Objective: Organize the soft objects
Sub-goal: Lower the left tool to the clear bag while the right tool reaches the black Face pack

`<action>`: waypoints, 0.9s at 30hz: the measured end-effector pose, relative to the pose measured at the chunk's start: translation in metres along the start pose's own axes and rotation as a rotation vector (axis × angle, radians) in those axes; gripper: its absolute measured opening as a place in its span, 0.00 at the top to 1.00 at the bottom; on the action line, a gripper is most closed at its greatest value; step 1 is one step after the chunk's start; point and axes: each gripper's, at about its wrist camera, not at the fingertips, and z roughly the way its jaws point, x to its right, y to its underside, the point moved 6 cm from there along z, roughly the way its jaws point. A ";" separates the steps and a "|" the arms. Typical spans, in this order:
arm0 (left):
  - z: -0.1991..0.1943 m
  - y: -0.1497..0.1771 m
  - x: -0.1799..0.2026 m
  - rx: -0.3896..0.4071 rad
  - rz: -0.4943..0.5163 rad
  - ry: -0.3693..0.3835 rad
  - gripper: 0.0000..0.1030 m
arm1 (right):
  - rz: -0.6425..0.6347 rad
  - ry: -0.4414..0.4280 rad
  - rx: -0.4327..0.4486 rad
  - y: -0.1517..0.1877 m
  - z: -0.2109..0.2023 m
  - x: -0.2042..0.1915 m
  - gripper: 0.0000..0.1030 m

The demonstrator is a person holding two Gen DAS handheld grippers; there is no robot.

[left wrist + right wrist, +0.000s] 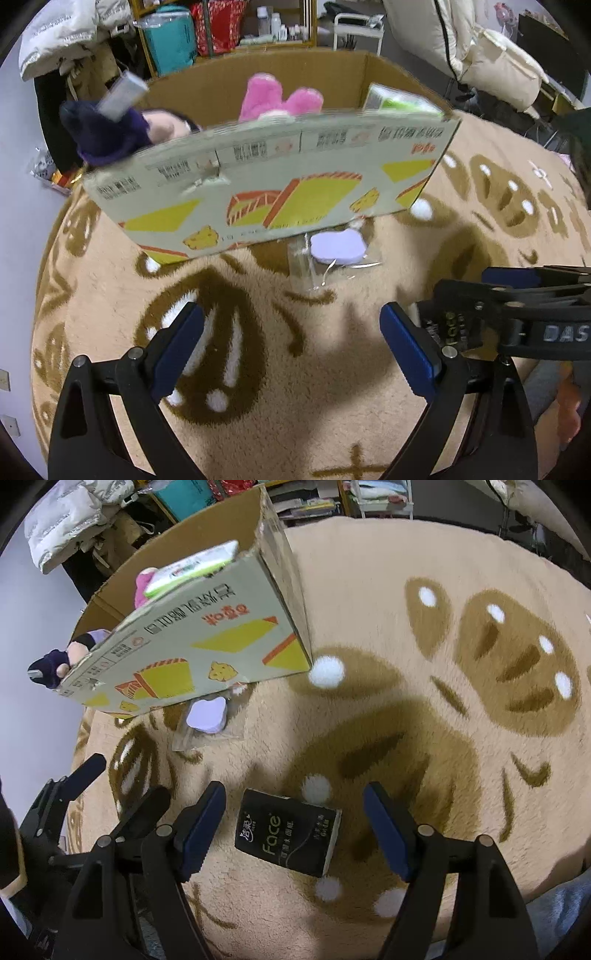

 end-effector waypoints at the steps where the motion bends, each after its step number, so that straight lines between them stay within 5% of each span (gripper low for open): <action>1: 0.004 0.001 -0.001 -0.010 -0.005 0.000 0.08 | 0.003 -0.004 -0.006 0.000 0.002 0.000 0.21; 17: 0.033 0.005 0.003 -0.059 0.006 0.048 0.08 | 0.060 -0.022 -0.099 0.005 0.032 0.001 0.27; 27: 0.051 -0.001 0.010 -0.057 -0.003 0.084 0.08 | 0.068 -0.009 -0.069 -0.004 0.022 0.014 0.56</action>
